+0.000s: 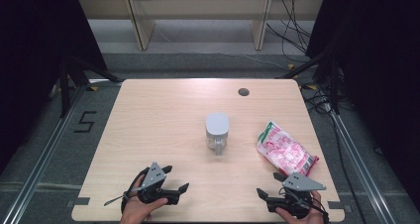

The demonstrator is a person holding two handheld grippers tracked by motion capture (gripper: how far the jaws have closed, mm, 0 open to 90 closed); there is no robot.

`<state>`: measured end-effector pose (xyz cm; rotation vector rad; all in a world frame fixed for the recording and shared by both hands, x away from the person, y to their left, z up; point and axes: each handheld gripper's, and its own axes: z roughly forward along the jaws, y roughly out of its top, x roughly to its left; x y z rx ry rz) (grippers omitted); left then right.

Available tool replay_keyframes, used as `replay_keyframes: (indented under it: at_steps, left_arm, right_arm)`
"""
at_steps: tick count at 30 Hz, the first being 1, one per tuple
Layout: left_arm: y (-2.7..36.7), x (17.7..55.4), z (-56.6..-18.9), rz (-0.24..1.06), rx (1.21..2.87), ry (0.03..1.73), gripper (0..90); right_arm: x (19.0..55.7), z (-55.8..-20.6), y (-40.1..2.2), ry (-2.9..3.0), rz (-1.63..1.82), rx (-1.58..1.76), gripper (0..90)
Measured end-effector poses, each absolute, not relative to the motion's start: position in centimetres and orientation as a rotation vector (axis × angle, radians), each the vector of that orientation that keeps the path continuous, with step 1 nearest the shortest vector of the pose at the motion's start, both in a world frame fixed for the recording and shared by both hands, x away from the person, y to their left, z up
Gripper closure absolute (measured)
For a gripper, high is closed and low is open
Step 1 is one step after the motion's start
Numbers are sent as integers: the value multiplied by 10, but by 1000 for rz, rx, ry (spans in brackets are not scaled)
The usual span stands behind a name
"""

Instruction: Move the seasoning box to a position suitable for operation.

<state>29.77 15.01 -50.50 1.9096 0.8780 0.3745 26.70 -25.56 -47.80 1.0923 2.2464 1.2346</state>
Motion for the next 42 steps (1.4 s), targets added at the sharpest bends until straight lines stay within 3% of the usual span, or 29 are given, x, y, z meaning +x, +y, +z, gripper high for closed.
replay_keyframes:
  at_steps: [9, 21, 24, 29, 42]
  left_arm:
    - [140, 300, -510, 351, 1916, 865, 155]
    - [118, 320, -509, 286, 1912, 848, 224]
    - [109, 326, -507, 290, 1924, 820, 248]
    - [90, 339, -503, 301, 1916, 768, 366]
    - [53, 373, -500, 370, 1936, 763, 475]
  right_arm:
    - [267, -478, -256, 2244, 1241, 1086, 217]
    - [269, -479, -258, 2239, 1267, 1090, 222]
    - [268, -478, -259, 2224, 1268, 1103, 222]
    - [268, -478, -257, 2228, 1273, 1091, 222]
    - [265, -478, -255, 2240, 1279, 1118, 224]
